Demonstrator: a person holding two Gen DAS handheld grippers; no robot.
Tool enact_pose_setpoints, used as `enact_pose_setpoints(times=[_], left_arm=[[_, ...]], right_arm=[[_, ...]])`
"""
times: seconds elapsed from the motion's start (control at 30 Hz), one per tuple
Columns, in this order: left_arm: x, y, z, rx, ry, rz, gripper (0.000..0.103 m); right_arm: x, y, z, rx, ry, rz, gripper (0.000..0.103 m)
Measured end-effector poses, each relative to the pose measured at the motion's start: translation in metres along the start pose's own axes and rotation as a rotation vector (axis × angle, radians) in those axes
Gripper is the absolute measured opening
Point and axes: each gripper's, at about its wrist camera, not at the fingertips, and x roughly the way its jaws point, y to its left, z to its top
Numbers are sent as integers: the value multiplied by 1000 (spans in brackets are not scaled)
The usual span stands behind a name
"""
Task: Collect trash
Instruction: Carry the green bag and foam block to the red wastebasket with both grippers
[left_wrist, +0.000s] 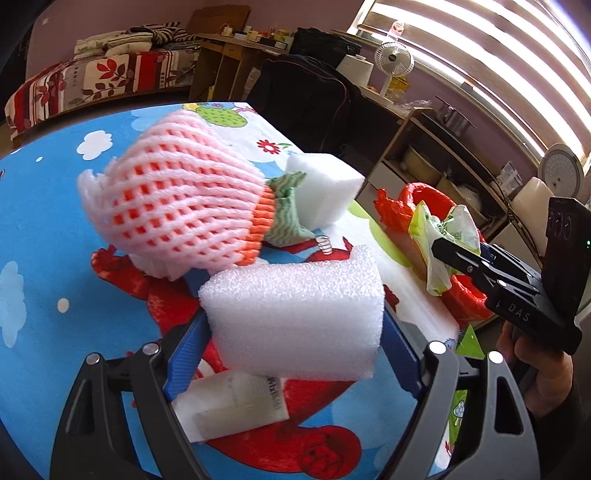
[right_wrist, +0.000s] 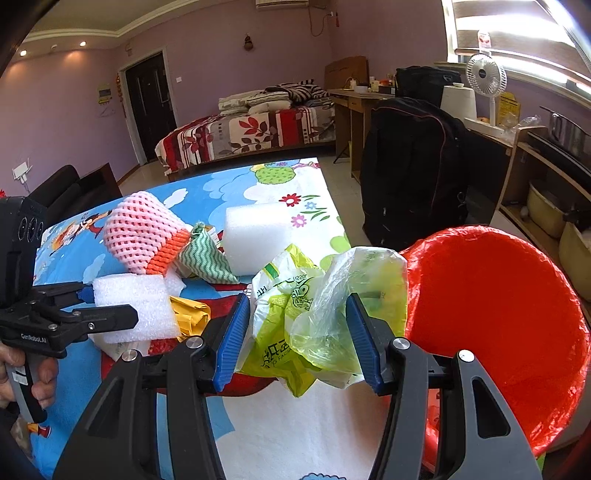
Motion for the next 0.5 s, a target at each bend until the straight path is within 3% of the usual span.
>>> enact_pose_setpoints(times=[0.5], left_arm=[[16,-47,9,83,9,-49,83]], right_arm=[[-35,-37,-1,49,-48,-57,52]])
